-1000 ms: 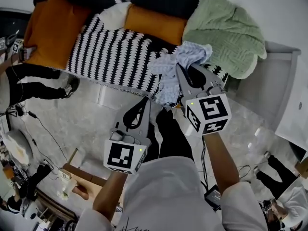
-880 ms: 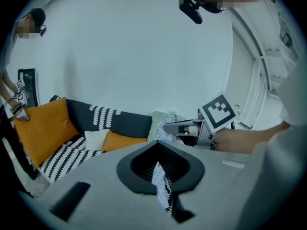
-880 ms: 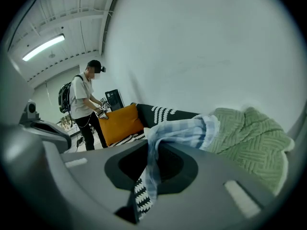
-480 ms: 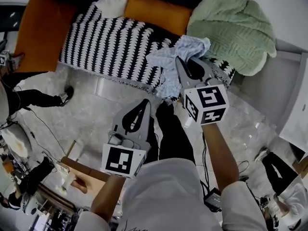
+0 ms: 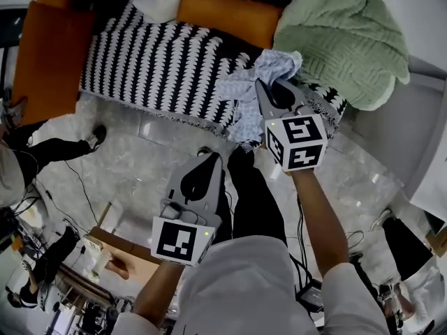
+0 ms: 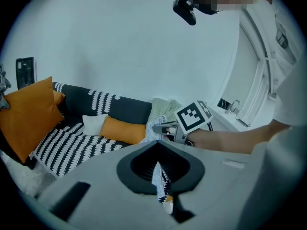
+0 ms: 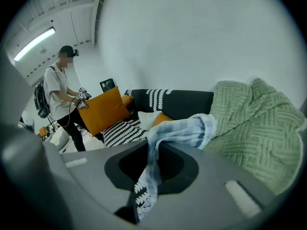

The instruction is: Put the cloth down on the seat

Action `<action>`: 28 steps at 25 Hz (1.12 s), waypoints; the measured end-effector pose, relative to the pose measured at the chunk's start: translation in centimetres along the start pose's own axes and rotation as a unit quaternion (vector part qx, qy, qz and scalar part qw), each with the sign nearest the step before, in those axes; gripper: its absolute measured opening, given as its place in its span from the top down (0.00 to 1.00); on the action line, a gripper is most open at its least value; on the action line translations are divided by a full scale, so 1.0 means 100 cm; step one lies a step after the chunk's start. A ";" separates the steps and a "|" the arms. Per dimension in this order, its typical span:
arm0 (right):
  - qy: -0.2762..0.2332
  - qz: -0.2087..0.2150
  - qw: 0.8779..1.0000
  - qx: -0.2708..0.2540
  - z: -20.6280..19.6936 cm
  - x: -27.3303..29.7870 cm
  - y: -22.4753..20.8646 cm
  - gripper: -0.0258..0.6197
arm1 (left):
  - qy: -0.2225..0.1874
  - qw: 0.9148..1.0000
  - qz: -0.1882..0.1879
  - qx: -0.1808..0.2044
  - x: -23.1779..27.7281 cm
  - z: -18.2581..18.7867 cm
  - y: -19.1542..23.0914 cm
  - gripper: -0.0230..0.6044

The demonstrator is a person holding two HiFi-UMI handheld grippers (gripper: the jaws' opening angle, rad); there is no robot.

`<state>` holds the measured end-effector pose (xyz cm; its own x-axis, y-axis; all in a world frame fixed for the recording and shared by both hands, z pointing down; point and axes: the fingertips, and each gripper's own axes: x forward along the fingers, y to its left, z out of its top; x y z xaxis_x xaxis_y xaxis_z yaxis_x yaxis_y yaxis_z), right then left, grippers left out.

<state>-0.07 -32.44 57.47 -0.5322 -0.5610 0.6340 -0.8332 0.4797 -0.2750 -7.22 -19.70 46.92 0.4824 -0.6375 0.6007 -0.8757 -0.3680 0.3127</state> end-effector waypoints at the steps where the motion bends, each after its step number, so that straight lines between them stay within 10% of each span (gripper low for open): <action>1: 0.004 -0.001 1.000 0.001 -0.003 0.003 -0.001 0.89 | -0.004 1.000 0.000 -0.005 0.002 0.001 0.001 0.96; 28: 0.092 -0.020 0.996 0.001 -0.086 0.065 -0.041 0.62 | 0.015 1.000 0.005 -0.023 0.020 -0.032 -0.002 0.96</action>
<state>1.17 -32.29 68.96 -0.4627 -0.4464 0.7659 -0.8535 0.4578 -0.2489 -6.14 -18.77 50.43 0.4729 -0.6208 0.6252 -0.8811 -0.3298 0.3390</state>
